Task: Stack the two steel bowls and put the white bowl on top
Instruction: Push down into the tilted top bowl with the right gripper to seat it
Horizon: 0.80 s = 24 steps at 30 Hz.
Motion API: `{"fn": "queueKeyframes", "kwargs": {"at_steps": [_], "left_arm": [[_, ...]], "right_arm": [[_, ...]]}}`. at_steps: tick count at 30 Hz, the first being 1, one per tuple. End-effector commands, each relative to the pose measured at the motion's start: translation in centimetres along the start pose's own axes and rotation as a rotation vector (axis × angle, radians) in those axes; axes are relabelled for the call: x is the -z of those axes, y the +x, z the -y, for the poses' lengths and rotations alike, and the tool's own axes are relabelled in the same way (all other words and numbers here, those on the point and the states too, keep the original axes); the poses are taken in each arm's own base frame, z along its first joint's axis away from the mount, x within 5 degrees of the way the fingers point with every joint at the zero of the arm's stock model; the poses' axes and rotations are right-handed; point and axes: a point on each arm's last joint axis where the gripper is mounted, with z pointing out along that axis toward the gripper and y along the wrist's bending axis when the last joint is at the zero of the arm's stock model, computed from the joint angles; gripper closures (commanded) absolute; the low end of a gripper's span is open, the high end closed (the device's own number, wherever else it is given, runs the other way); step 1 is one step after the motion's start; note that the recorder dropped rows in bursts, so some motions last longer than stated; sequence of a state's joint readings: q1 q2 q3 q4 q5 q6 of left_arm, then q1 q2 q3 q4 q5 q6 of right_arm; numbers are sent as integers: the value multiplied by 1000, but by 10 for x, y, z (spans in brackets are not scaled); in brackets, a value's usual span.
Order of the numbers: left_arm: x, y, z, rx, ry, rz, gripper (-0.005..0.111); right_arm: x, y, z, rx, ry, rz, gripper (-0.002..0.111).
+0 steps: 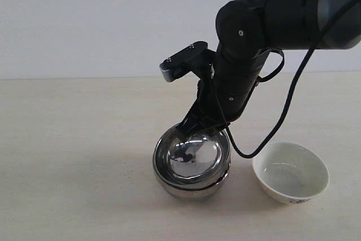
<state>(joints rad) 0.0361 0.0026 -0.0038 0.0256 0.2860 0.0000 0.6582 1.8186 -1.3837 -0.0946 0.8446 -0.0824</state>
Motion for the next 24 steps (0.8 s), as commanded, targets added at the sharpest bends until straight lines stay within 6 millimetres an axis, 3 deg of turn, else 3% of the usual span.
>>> {"fn": "queueKeyframes", "kwargs": {"at_steps": [1, 5, 24], "left_arm": [[0, 1, 0, 16, -1, 1, 103], [0, 1, 0, 16, -1, 1, 103], [0, 1, 0, 16, -1, 1, 103]], "right_arm": [[4, 4, 12, -6, 125, -51, 108], [-1, 10, 19, -25, 209, -115, 108], [-14, 5, 12, -65, 144, -74, 108]]}}
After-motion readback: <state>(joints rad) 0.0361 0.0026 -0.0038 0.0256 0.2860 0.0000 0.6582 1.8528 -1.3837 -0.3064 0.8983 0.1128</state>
